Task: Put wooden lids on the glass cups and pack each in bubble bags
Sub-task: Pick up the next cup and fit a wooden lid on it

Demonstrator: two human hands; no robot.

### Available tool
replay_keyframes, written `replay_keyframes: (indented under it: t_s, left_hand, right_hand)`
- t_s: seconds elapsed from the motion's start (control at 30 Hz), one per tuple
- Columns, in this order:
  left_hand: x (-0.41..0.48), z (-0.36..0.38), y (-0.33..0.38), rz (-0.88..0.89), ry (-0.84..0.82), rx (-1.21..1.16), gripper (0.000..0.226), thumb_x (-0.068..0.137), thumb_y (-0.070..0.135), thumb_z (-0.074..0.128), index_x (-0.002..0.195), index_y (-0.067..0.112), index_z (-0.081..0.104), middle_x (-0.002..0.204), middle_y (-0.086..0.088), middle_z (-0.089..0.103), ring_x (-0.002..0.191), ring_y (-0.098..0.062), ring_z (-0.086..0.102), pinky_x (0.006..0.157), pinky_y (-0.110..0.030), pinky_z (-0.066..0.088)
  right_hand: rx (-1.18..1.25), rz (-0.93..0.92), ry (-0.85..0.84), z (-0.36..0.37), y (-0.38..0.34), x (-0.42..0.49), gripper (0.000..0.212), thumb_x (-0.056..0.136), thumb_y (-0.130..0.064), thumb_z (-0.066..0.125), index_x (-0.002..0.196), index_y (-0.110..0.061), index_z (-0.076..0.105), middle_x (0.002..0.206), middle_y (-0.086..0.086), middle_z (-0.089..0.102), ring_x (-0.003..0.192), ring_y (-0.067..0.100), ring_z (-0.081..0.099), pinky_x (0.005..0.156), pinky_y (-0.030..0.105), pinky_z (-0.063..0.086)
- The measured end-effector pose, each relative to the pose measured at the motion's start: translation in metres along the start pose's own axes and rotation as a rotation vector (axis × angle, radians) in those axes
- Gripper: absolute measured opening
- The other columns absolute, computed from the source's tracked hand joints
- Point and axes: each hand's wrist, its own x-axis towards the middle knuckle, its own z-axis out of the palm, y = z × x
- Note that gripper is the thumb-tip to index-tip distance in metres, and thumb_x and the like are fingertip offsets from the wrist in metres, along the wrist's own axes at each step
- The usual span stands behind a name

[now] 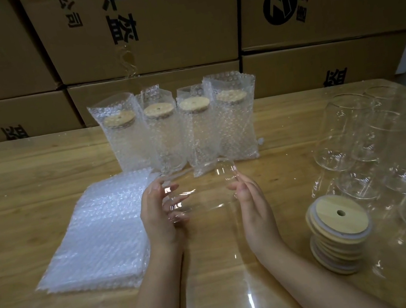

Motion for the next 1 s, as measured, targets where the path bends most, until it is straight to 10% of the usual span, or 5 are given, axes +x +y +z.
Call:
replay_keyframes:
  t_s: [0.1, 0.27, 0.47, 0.6, 1.0]
  left_hand:
    - [0.001, 0.0, -0.001, 0.021, 0.021, 0.01, 0.034, 0.069, 0.051, 0.063, 0.096, 0.031, 0.067, 0.095, -0.003, 0.071, 0.081, -0.029, 0.07, 0.047, -0.026, 0.039]
    - [0.0, 0.002, -0.004, 0.029, -0.06, 0.138, 0.038, 0.074, 0.049, 0.057, 0.106, 0.03, 0.064, 0.092, 0.003, 0.072, 0.076, -0.02, 0.072, 0.043, -0.021, 0.042]
    - [-0.002, 0.003, -0.002, 0.008, -0.06, 0.146, 0.032, 0.079, 0.042, 0.055, 0.106, 0.027, 0.064, 0.088, 0.003, 0.072, 0.073, -0.021, 0.071, 0.039, -0.016, 0.038]
    - [-0.002, 0.003, -0.001, 0.024, -0.101, 0.175, 0.032, 0.081, 0.042, 0.052, 0.105, 0.025, 0.065, 0.086, 0.001, 0.071, 0.07, -0.023, 0.072, 0.038, -0.018, 0.038]
    - [0.005, 0.001, -0.006, -0.023, 0.004, 0.022, 0.045, 0.076, 0.054, 0.051, 0.109, 0.024, 0.057, 0.112, -0.008, 0.066, 0.089, -0.026, 0.072, 0.046, -0.024, 0.049]
  right_hand:
    - [0.075, 0.024, 0.035, 0.0, -0.001, 0.002, 0.029, 0.091, -0.043, 0.041, 0.078, -0.033, 0.065, 0.13, 0.006, 0.055, 0.126, 0.012, 0.048, 0.11, 0.037, 0.036]
    - [0.181, -0.054, 0.11, -0.004, -0.006, 0.002, 0.023, 0.09, -0.027, 0.044, 0.078, -0.013, 0.057, 0.134, -0.003, 0.051, 0.122, -0.008, 0.046, 0.089, 0.003, 0.035]
    - [0.192, -0.034, 0.08, -0.007, -0.004, 0.009, 0.037, 0.082, -0.054, 0.042, 0.097, -0.032, 0.068, 0.137, -0.007, 0.051, 0.124, -0.008, 0.044, 0.095, 0.006, 0.035]
    - [0.146, 0.043, 0.002, -0.006, -0.002, 0.011, 0.033, 0.081, -0.065, 0.035, 0.098, -0.061, 0.062, 0.138, -0.008, 0.052, 0.13, 0.005, 0.044, 0.112, 0.044, 0.033]
    - [0.168, 0.033, -0.057, -0.005, -0.002, 0.011, 0.05, 0.081, -0.062, 0.037, 0.123, -0.039, 0.051, 0.138, -0.013, 0.052, 0.13, 0.002, 0.044, 0.113, 0.044, 0.034]
